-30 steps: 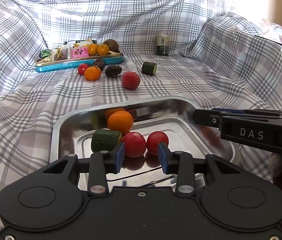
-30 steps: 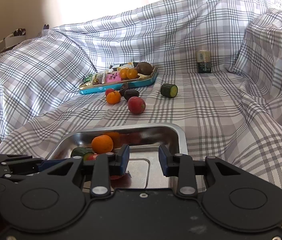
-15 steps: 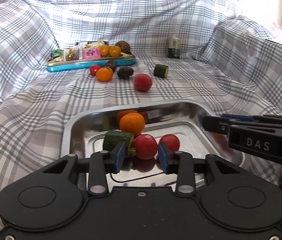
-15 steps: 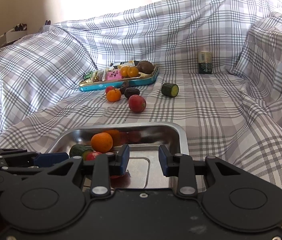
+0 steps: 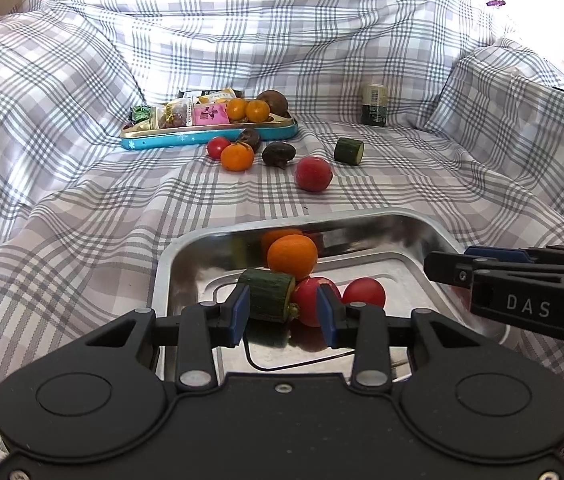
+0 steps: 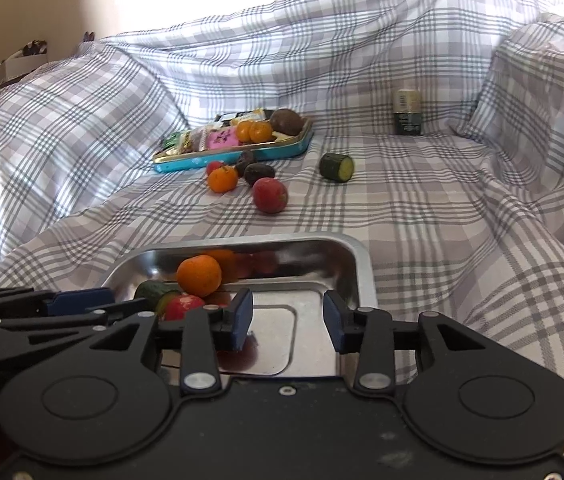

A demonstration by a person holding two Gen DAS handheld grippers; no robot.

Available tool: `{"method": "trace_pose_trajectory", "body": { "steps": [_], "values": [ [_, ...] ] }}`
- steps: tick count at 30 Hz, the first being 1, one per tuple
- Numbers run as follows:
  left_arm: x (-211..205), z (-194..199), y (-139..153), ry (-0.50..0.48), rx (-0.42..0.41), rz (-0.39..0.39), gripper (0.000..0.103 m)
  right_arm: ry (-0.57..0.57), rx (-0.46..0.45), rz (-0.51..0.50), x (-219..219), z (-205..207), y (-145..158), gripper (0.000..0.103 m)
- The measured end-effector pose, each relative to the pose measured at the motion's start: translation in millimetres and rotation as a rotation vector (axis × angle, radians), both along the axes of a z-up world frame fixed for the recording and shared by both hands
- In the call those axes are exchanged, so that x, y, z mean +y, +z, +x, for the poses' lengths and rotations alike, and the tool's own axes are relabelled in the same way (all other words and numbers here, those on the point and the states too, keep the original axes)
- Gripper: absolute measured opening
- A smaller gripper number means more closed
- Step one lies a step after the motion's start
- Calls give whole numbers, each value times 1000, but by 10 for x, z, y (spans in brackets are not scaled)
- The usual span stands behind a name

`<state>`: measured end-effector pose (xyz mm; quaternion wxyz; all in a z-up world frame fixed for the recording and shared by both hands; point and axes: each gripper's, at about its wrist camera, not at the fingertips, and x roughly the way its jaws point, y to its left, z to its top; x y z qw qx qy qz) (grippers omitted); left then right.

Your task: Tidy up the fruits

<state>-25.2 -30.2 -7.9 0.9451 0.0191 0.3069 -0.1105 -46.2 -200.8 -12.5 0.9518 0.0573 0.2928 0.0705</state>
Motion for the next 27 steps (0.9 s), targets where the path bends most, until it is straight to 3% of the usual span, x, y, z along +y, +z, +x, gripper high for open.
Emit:
{"method": "trace_pose_trajectory", "body": {
  "steps": [6, 20, 27],
  "values": [
    [24, -8, 13, 30, -12, 6, 46, -23, -20, -90, 94, -20, 12, 42],
    [215, 55, 63, 132, 18, -78, 45, -26, 15, -95, 74, -18, 27, 41],
    [233, 91, 39, 172, 29, -71, 45, -39, 36, -65, 44, 15, 29, 41]
  ]
}}
